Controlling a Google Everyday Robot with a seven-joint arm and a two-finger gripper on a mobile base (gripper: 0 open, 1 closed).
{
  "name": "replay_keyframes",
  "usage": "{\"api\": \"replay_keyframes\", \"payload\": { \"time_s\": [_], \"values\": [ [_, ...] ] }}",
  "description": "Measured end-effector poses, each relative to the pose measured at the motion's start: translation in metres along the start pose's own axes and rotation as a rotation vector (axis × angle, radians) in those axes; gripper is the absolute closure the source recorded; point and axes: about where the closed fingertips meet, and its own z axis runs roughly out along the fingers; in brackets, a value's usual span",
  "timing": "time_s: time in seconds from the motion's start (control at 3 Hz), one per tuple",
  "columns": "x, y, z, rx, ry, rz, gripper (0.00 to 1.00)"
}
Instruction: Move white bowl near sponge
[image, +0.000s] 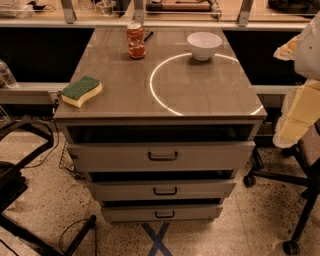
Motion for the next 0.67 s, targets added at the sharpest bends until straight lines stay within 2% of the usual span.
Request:
{"api": "replay_keyframes", "payload": {
  "time_s": [0.33, 0.67],
  "values": [
    [0.0, 0.0, 0.0, 0.0, 0.0, 0.0, 0.0],
    [-0.0042, -0.0048, -0.0011, 0.088, 0.041, 0.002, 0.0]
  ]
}}
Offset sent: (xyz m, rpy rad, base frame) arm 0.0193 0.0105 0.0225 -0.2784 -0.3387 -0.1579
